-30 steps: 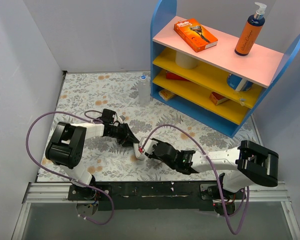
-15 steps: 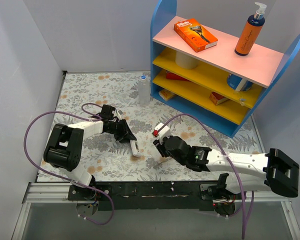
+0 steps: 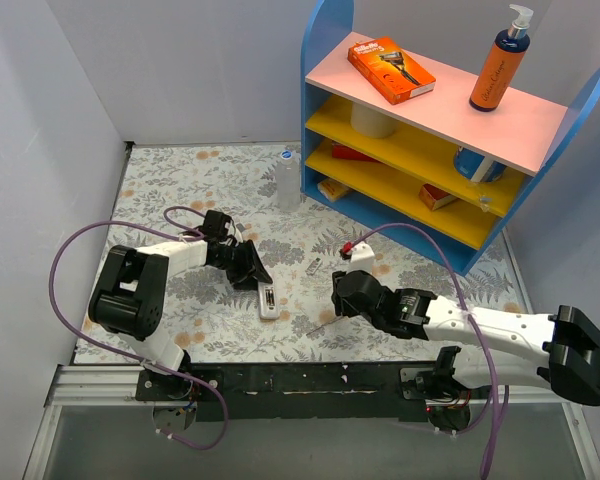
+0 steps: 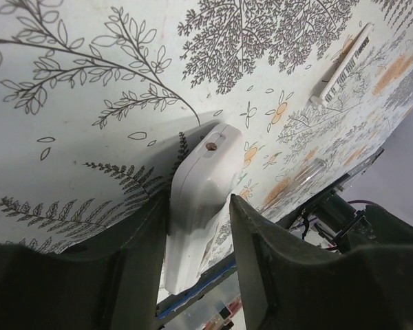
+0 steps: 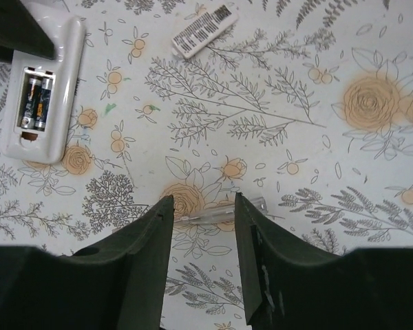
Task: Unload the batteries from the remote control
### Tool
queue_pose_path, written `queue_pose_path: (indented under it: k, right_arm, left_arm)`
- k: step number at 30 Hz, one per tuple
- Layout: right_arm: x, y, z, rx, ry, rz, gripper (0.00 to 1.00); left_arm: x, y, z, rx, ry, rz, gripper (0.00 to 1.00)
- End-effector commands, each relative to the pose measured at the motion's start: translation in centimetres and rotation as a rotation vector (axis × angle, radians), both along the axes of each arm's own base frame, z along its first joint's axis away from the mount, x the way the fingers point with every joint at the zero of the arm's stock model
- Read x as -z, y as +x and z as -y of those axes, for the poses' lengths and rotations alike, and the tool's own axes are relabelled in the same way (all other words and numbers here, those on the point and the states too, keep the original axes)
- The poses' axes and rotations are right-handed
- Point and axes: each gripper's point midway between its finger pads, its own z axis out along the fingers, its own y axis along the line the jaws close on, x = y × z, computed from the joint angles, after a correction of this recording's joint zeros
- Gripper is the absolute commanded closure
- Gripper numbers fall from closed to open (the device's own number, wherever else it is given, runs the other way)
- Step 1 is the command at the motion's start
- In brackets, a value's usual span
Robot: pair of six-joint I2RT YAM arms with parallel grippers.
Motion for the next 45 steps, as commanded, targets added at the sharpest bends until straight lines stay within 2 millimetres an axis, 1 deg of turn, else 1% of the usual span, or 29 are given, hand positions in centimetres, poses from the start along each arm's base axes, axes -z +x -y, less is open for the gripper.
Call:
queue_pose_path:
  k: [1,3,4,5,6,7,9,10,12,13,14,15,16,17,19,20,25,26,31,36,40,42,45]
  right_arm:
    - [1.2,0.0,0.5,0.164,0.133,-0.088,0.52]
    - [1.8,0.4,1.2,0.248,0.152,-0.113,0.52]
    - [2.0,0.6,1.5,0.279,0.151,-0.12,0.52]
    - [2.4,1.0,1.9,0.319,0.137,-0.124,0.52]
    - [2.8,1.0,2.3,0.353,0.13,-0.137,0.52]
    - [2.6,1.2,2.3,0.368,0.13,-0.137,0.52]
    - [3.1,1.5,2.6,0.397,0.108,-0.141,0.51]
    - [3.1,1.6,2.6,0.423,0.121,-0.149,0.51]
    - [3.2,1.8,2.7,0.467,0.128,-0.157,0.51]
    - [3.4,1.6,3.0,0.507,0.135,-0.175,0.52]
    - [3.4,1.6,3.2,0.54,0.142,-0.185,0.53]
    - [3.6,1.5,3.5,0.57,0.142,-0.192,0.53]
    - [4.0,1.1,4.4,0.598,0.113,-0.202,0.53]
    - [3.9,1.2,4.4,0.634,0.133,-0.208,0.53]
    - [4.1,1.2,4.6,0.65,0.132,-0.211,0.53]
    - [4.4,1.0,4.5,0.659,0.133,-0.227,0.53]
    - [5.5,0.7,4.1,0.677,0.115,-0.266,0.53]
    - [5.7,0.7,3.8,0.675,0.121,-0.271,0.53]
    - [5.6,1.3,2.6,0.643,0.154,-0.259,0.53]
    - [6.5,1.0,2.4,0.639,0.123,-0.28,0.54]
    - [7.4,0.6,2.5,0.638,0.105,-0.304,0.54]
    - [7.6,0.6,2.7,0.642,0.095,-0.3,0.56]
    - [7.2,0.8,2.4,0.616,0.099,-0.287,0.7]
  left_arm:
    - [-0.6,0.4,-0.8,-0.007,0.058,0.032,0.57]
    - [-0.8,0.2,-1.1,-0.01,0.071,0.038,0.55]
    - [-0.8,0.2,-1.2,-0.01,0.076,0.043,0.42]
    - [-0.9,0.2,-1.3,-0.011,0.085,0.047,0.38]
    - [-0.9,0.2,-1.5,-0.015,0.098,0.05,0.36]
    - [-1.3,0.4,-1.7,-0.016,0.103,0.063,0.34]
    - [-1.7,0.7,-1.9,-0.016,0.119,0.088,0.33]
    - [-2.3,0.9,-1.9,-0.018,0.12,0.112,0.32]
    - [-2.8,1.3,-2.3,-0.028,0.14,0.141,0.24]
    - [-3.7,1.6,-2.4,-0.036,0.14,0.174,0.21]
    - [-4.1,1.7,-2.6,-0.044,0.149,0.192,0.18]
    - [-4.4,1.7,-2.7,-0.048,0.153,0.21,0.16]
    - [-4.7,1.9,-3.0,-0.059,0.166,0.231,0.15]
    - [-5.6,1.9,-3.1,-0.062,0.159,0.268,0.14]
    - [-6.1,1.7,-3.1,-0.058,0.151,0.302,0.14]
    - [-7.0,1.7,-3.1,-0.058,0.138,0.336,0.14]
    - [-8.2,1.2,-2.8,-0.05,0.099,0.39,0.14]
    - [-8.4,1.3,-2.8,-0.051,0.099,0.397,0.14]
    - [-8.3,1.1,-2.7,-0.043,0.093,0.394,0.14]
    - [-8.2,0.9,-2.5,-0.028,0.081,0.388,0.14]
    - [-8.6,0.6,-2.0,-0.009,0.053,0.398,0.16]
    - [-8.8,0.5,-1.7,0.007,0.032,0.406,0.18]
    - [-9.5,0.5,-1.2,0.019,-0.004,0.426,0.19]
